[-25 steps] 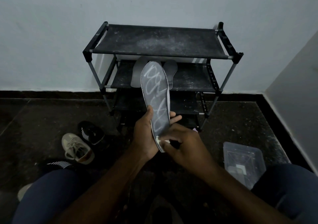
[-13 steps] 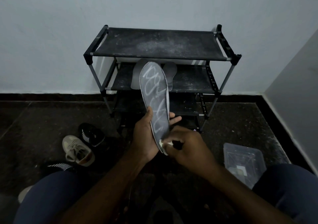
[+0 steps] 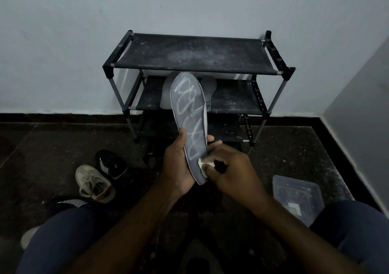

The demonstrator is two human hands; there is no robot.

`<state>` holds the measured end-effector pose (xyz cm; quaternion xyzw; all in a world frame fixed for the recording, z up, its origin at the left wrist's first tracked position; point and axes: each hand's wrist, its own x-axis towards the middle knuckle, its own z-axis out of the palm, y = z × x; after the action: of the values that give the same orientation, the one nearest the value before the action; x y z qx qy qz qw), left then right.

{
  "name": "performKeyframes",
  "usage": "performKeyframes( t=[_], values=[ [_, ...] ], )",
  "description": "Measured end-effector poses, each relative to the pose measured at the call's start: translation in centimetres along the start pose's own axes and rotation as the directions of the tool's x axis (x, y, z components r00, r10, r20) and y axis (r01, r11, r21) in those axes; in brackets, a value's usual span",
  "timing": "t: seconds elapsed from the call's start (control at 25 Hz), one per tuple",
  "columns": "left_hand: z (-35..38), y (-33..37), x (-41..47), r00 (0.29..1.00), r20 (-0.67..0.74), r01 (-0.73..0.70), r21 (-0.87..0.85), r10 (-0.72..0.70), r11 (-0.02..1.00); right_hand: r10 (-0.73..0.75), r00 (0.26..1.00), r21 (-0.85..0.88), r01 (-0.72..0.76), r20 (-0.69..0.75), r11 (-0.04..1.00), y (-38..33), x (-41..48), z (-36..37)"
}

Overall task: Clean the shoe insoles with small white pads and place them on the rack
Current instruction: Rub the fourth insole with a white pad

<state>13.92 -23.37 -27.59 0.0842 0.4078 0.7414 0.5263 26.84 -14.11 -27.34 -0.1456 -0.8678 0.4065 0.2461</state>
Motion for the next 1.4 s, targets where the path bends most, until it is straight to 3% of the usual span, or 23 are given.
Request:
performKeyframes(
  t=[0.16,0.36,0.56,0.72,0.92,1.12,1.28,1.4],
  values=[
    [-0.1,-0.1,0.1,0.999,-0.037,-0.026,-0.013,0.025,1.0,-0.038,0.993,-0.006,0.039,0.114,0.999,-0.6,-0.9,0.6],
    [-0.4,-0.4,0.3,0.999,-0.034,-0.023,0.028,0.024,0.999,0.016,1.0,0.015,-0.016,0.005,1.0,0.1,0.2,0.2],
    [-0.6,-0.1,0.3,0.999,-0.05,-0.014,0.019,0.015,1.0,-0.028,0.993,0.011,0.027,0.114,1.0,-0.7,-0.6,0.4],
    [-0.3,-0.5,0.2,0.998,-0.04,-0.037,0.014,0.038,0.999,0.018,1.0,0.007,-0.018,0.005,1.0,-0.1,0.3,0.2],
    [-0.3,-0.3,0.1,0.998,-0.061,-0.011,0.031,0.013,0.999,-0.061,0.99,0.039,0.057,0.125,0.998,-1.0,-0.5,0.5],
    [0.1,-0.8,0.0,0.998,-0.047,-0.044,-0.016,0.044,0.999,-0.017,1.0,0.05,0.017,0.004,0.999,-0.4,0.5,0.5],
    [0.1,-0.6,0.0,0.999,-0.046,-0.006,0.027,0.008,1.0,-0.087,0.989,0.076,0.079,0.117,0.994,-1.1,-0.5,0.6],
    [-0.1,-0.7,-0.2,0.999,-0.031,-0.019,-0.009,0.019,1.0,-0.046,0.997,0.066,0.042,0.062,0.997,-0.2,0.0,0.3]
  ],
)
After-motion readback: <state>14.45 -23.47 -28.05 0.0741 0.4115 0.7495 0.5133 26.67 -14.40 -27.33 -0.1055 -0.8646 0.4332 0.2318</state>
